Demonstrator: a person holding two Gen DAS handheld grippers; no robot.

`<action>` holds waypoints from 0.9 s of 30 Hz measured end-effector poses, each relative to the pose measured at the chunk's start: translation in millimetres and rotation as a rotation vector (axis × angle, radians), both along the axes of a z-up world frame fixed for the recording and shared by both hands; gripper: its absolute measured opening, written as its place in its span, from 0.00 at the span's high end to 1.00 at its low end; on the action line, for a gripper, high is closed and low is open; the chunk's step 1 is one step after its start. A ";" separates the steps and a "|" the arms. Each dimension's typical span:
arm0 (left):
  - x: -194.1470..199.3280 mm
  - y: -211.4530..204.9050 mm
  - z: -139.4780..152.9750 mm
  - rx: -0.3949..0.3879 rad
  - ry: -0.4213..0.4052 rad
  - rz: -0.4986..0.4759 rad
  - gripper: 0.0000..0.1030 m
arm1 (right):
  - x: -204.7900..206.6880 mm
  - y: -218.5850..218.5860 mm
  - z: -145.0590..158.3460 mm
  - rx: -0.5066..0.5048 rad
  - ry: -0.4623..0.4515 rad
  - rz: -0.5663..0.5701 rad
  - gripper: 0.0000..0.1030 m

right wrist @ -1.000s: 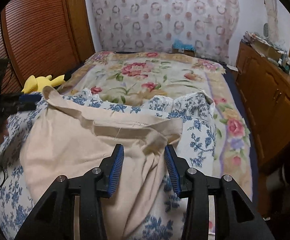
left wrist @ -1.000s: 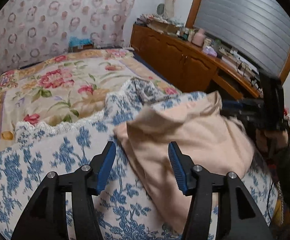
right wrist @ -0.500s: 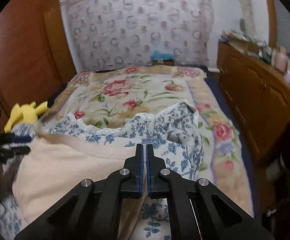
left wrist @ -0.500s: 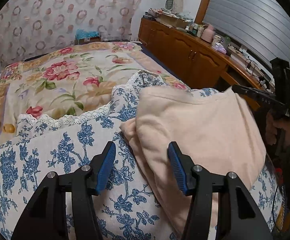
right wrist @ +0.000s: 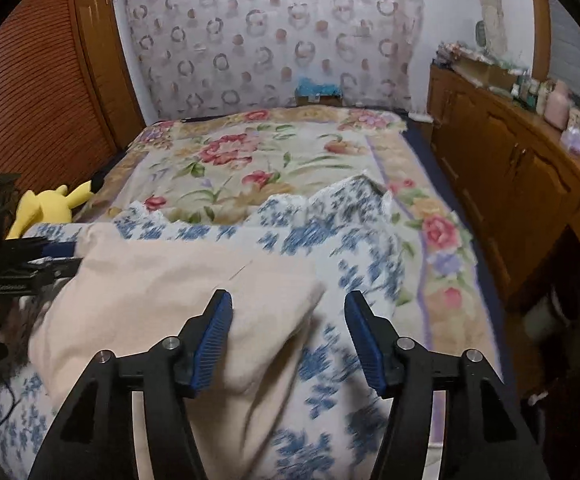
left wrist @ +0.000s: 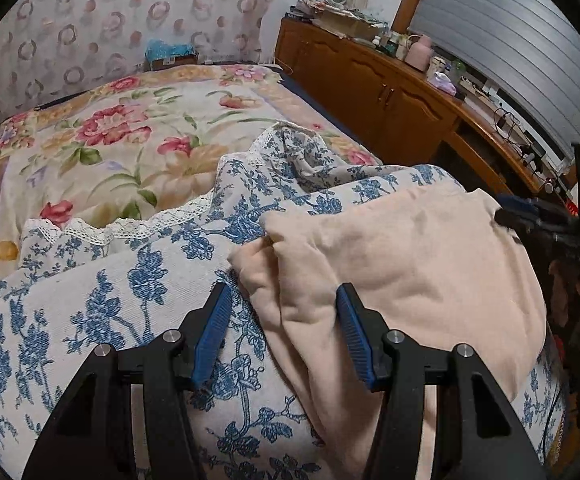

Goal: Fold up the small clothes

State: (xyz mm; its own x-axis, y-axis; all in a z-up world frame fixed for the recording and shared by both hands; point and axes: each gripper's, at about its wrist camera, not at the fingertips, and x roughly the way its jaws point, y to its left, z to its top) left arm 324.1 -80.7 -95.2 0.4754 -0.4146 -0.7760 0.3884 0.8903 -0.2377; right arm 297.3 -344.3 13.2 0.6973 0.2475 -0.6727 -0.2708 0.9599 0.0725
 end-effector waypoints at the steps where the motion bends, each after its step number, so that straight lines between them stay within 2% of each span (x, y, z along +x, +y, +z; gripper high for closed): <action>1: 1.1 0.1 -0.9 -0.006 0.007 0.000 0.46 | -1.8 1.2 -2.0 0.005 0.014 0.002 0.40; 6: 2.6 3.6 -0.4 -0.073 0.011 0.000 0.46 | 11.1 1.5 -18.0 0.005 0.094 -0.001 0.39; 10: 6.3 3.5 -2.1 -0.089 0.015 0.001 0.46 | 21.3 -2.9 -16.4 0.060 0.096 0.018 0.38; 15: 9.2 -2.5 -2.8 -0.083 0.015 -0.017 0.63 | 27.0 6.1 -20.3 0.070 0.105 0.097 0.38; 17: 9.7 -5.3 -2.5 -0.081 0.018 -0.029 0.77 | 30.9 9.3 -23.8 0.061 0.109 0.140 0.38; 19: 8.8 -5.8 -0.7 -0.071 0.017 -0.023 0.83 | 35.9 9.1 -24.8 0.040 0.117 0.159 0.44; 21: 4.9 -5.7 4.2 -0.067 0.000 -0.018 0.87 | 40.0 9.1 -26.0 0.051 0.132 0.193 0.65; 24: -7.4 -4.7 16.2 -0.072 -0.048 -0.020 0.89 | 40.2 9.3 -25.7 0.049 0.131 0.225 0.79; 27: -21.9 0.5 32.1 -0.090 -0.100 -0.021 0.89 | 33.5 9.8 -17.9 0.039 0.085 0.208 0.82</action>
